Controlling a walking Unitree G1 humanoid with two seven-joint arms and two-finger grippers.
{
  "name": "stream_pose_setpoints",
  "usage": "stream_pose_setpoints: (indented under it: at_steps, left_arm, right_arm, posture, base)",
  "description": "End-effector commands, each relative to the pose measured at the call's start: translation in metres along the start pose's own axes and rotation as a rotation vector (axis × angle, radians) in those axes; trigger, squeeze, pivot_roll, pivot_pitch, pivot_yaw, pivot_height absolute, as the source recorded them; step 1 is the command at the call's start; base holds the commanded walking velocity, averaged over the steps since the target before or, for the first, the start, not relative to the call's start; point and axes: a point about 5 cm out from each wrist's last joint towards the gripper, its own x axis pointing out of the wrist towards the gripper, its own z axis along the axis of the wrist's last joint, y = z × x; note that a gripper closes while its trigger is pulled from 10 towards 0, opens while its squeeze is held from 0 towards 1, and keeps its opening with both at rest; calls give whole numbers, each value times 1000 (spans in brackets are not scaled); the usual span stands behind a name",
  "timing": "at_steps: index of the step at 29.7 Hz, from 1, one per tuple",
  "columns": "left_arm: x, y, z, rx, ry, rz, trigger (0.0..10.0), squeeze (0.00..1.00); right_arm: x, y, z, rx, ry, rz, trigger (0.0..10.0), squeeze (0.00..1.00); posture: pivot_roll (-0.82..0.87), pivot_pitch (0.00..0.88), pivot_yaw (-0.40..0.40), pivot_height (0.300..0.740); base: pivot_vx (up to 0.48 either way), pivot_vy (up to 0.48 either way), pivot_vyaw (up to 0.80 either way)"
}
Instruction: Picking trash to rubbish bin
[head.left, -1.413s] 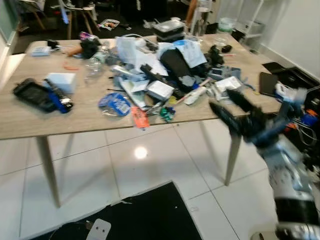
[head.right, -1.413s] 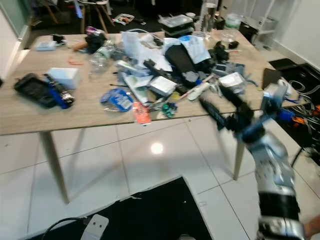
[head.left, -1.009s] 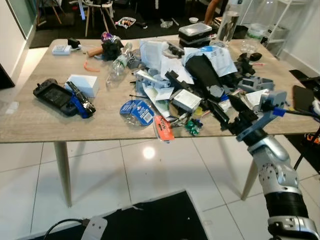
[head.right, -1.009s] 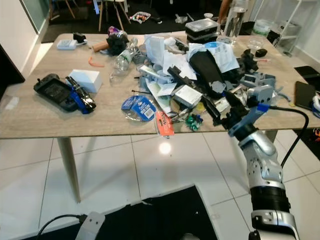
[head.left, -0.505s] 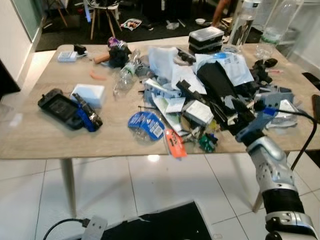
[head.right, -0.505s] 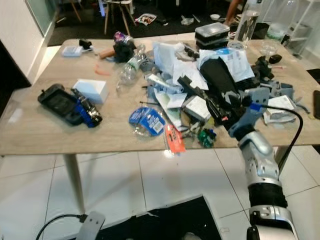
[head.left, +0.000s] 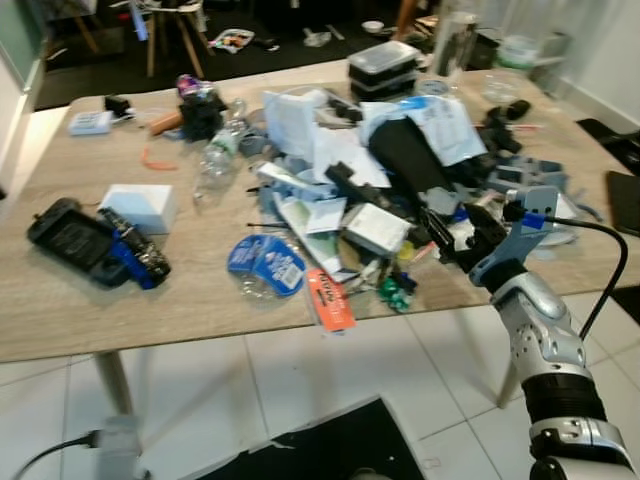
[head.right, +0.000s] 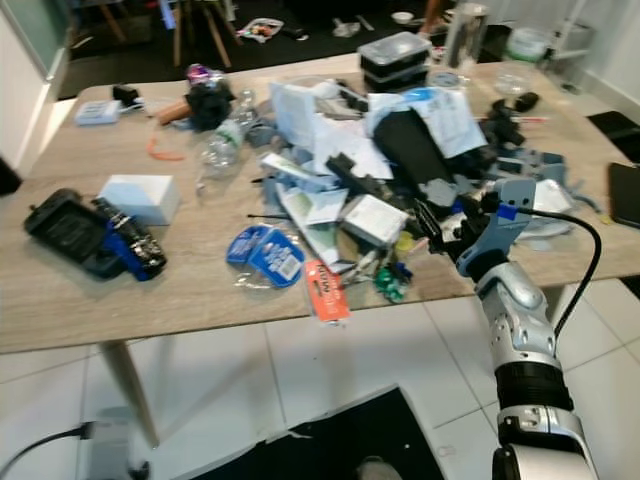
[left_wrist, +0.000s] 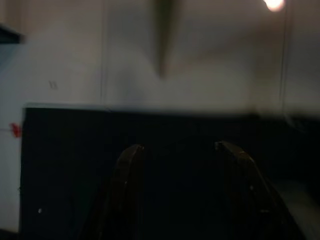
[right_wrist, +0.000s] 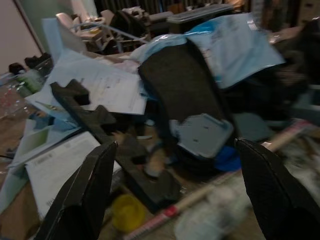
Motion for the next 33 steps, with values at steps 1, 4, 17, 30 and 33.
stream_pose_setpoints:
  at_steps: [1,4,17,30,33]
  left_arm:
    - [0,26,11,-120,-47,103,10000,0]
    - [-3,71,50,-264,-191,266,10000,0]
    - [-57,152,211,-743,-857,356,10000,0]
    - [-123,-27,286,37,-1195,-1158,10000,0]
    - [-131,-76,261,315,-1063,-1327,10000,0]
  right_arm:
    - [-1,1,-4,-1,11,10,10000,0]
    - [0,3,-4,-3,12,21,10000,0]
    - [1,-2,1,-7,-6,8,10000,0]
    - [1,5,2,326,-66,60,10000,0]
    - [1,10,-4,519,-71,78,10000,0]
  posture:
    - [3,110,16,740]
    - [3,110,16,740]
    - [3,110,16,740]
    - [12,112,13,740]
    - [12,112,13,740]
  base:
    - [0,0,0]
    - [0,0,0]
    - [0,0,0]
    - [0,0,0]
    - [0,0,0]
